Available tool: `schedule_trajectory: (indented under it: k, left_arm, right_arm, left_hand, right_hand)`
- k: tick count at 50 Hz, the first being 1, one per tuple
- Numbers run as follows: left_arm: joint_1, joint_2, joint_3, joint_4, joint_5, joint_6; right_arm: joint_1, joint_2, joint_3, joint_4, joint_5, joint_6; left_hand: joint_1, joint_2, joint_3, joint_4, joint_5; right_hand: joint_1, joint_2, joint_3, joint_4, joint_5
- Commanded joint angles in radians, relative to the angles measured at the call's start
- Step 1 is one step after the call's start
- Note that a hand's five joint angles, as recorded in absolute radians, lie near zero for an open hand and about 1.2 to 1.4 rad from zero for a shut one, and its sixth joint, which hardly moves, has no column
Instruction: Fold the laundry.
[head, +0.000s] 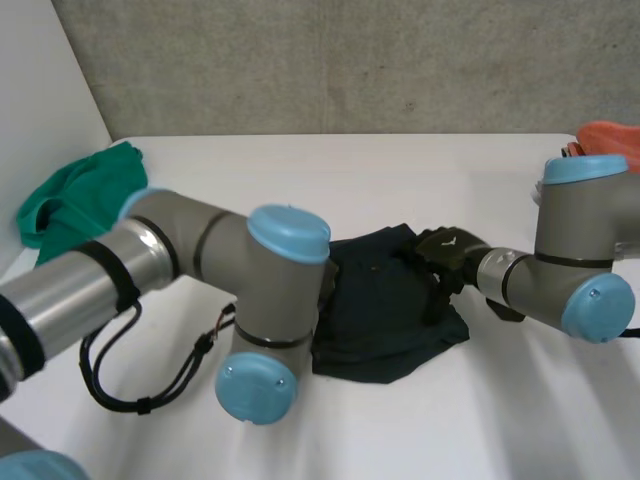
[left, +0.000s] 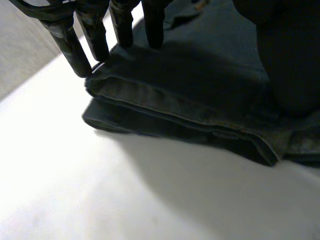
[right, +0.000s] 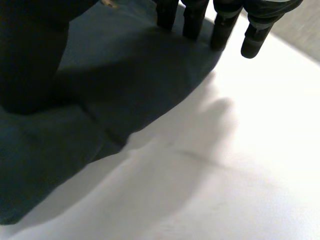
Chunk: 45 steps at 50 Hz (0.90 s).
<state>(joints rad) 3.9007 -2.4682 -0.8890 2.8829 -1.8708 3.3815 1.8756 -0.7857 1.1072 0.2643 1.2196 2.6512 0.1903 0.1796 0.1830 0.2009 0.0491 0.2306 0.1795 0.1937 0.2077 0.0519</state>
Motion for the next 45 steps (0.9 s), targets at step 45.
schedule_trajectory:
  k: [45]
  left_arm:
    - [0.128, 0.362, -0.171, 0.092, 0.424, -0.019]
  right_arm:
    - [0.028, -0.182, 0.749, -1.019, -0.193, -0.146]
  left_hand:
    - [-0.006, 0.005, 0.001, -0.017, -0.039]
  right_hand:
    - [0.555, 0.606, 0.592, 0.578, 0.559]
